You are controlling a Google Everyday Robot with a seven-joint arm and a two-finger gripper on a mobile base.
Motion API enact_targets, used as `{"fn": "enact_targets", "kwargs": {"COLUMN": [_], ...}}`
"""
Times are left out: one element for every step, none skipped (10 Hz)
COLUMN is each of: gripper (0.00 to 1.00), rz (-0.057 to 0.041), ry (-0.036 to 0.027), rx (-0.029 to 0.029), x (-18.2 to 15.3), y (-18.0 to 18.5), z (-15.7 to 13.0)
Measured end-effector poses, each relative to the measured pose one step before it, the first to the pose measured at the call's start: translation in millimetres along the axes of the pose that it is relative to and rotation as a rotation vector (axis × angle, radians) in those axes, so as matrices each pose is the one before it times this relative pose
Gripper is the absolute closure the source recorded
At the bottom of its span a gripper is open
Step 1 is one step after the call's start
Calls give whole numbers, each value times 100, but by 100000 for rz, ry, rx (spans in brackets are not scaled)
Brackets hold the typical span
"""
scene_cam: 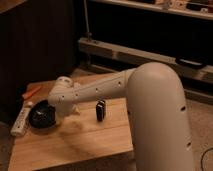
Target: Knock the eraser over
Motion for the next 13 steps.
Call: {"fn": "enact_targets", "kwargs": {"gripper": [26, 26, 26, 26, 29, 39, 47, 59, 66, 81, 89, 97, 100], "rz": [-18, 27, -16, 58, -436, -1123, -1206, -1912, -1636, -3198, -1559, -1697, 437], "ry": [-18, -37, -29, -350, -1155, -3933, -3208, -6455, -5245, -11173, -5554, -6114, -7920], "rx": [-2, 17, -63, -387, -734, -1339, -1478, -3289, -3672, -8299, -3407, -2560, -1549], "x": [-8, -15, -5, -42, -64, -138, -87, -244, -354, -968, -709, -805, -364], "y": [13, -20, 24, -2, -53, -459, -126, -189, -40, -156, 268, 344, -754], "z": [-17, -6, -5, -44, -186, -889, -959, -2048, -1503, -3350, -1751, -1978, -2927]}}
